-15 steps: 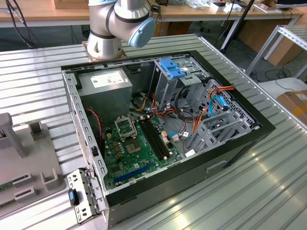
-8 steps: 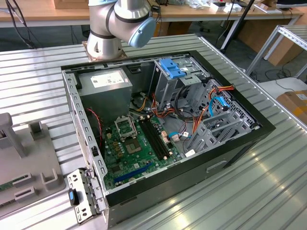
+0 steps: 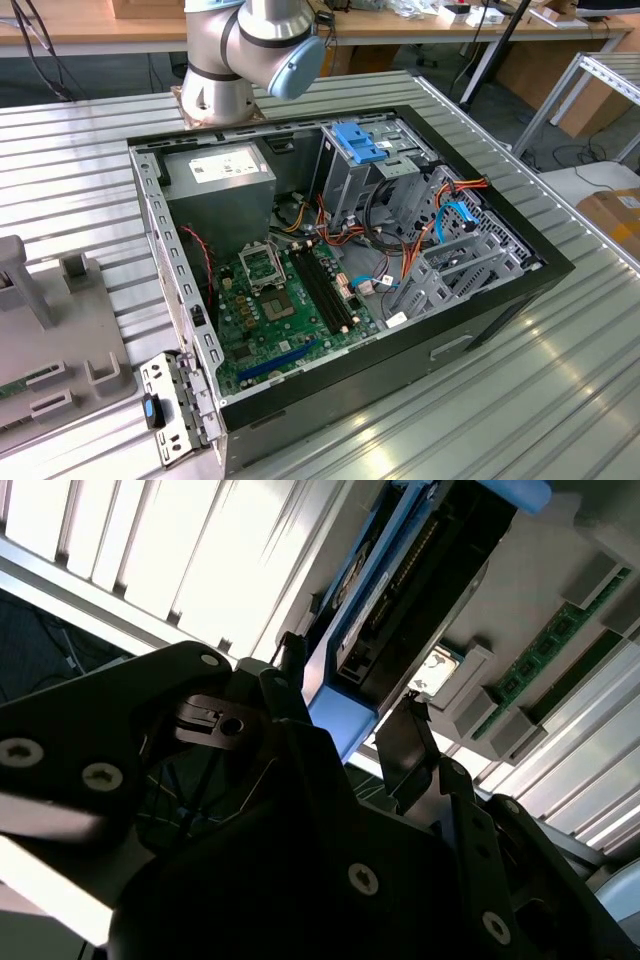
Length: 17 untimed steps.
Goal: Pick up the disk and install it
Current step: 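Pick up the disk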
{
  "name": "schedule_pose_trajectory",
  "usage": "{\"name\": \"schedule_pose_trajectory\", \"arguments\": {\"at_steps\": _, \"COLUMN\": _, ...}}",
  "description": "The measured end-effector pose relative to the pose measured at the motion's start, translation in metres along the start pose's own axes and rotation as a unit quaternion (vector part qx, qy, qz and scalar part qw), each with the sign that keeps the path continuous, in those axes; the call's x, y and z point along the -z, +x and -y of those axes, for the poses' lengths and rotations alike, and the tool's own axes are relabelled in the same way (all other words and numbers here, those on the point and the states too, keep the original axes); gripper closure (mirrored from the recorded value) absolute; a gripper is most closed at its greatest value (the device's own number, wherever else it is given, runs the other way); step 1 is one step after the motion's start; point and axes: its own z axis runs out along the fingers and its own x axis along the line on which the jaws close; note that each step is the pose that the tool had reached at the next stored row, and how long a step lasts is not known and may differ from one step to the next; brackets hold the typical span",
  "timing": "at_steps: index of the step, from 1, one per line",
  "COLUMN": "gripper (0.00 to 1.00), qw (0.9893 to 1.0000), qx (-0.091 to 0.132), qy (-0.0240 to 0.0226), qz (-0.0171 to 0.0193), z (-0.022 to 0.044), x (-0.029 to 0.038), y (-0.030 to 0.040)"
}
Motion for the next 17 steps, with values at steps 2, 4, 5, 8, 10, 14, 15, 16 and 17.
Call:
{"name": "schedule_pose_trajectory", "arguments": {"at_steps": 2, "gripper": 0.44, "qw": 1.0000, "qx": 0.000, "qy": 0.0000, "qz": 0.0000, "z": 0.0000, "x": 0.0000, "y": 0.0000}}
{"name": "schedule_pose_trajectory", "arguments": {"at_steps": 4, "gripper": 0.44, "qw": 1.0000, "qx": 0.000, "qy": 0.0000, "qz": 0.0000, "z": 0.0000, "x": -0.0001, "y": 0.0000}}
{"name": "schedule_pose_trajectory", "arguments": {"at_steps": 5, "gripper": 0.44, "qw": 1.0000, "qx": 0.000, "qy": 0.0000, "qz": 0.0000, "z": 0.0000, "x": -0.0001, "y": 0.0000}}
{"name": "schedule_pose_trajectory", "arguments": {"at_steps": 8, "gripper": 0.44, "qw": 1.0000, "qx": 0.006, "qy": -0.0001, "qz": 0.0007, "z": 0.0001, "x": -0.0002, "y": 0.0000}}
{"name": "schedule_pose_trajectory", "arguments": {"at_steps": 10, "gripper": 0.44, "qw": 1.0000, "qx": 0.007, "qy": -0.0001, "qz": 0.0017, "z": 0.0000, "x": -0.0002, "y": 0.0002}}
{"name": "schedule_pose_trajectory", "arguments": {"at_steps": 14, "gripper": 0.44, "qw": 1.0000, "qx": 0.006, "qy": 0.0000, "qz": 0.0056, "z": -0.0001, "x": -0.0001, "y": 0.0010}}
{"name": "schedule_pose_trajectory", "arguments": {"at_steps": 15, "gripper": 0.44, "qw": 1.0000, "qx": 0.007, "qy": 0.0000, "qz": 0.0057, "z": -0.0001, "x": -0.0001, "y": 0.0010}}
{"name": "schedule_pose_trajectory", "arguments": {"at_steps": 16, "gripper": 0.44, "qw": 1.0000, "qx": 0.007, "qy": 0.0000, "qz": 0.0064, "z": -0.0004, "x": -0.0001, "y": 0.0010}}
{"name": "schedule_pose_trajectory", "arguments": {"at_steps": 17, "gripper": 0.44, "qw": 1.0000, "qx": 0.007, "qy": 0.0001, "qz": 0.0067, "z": -0.0003, "x": -0.0002, "y": 0.0010}}
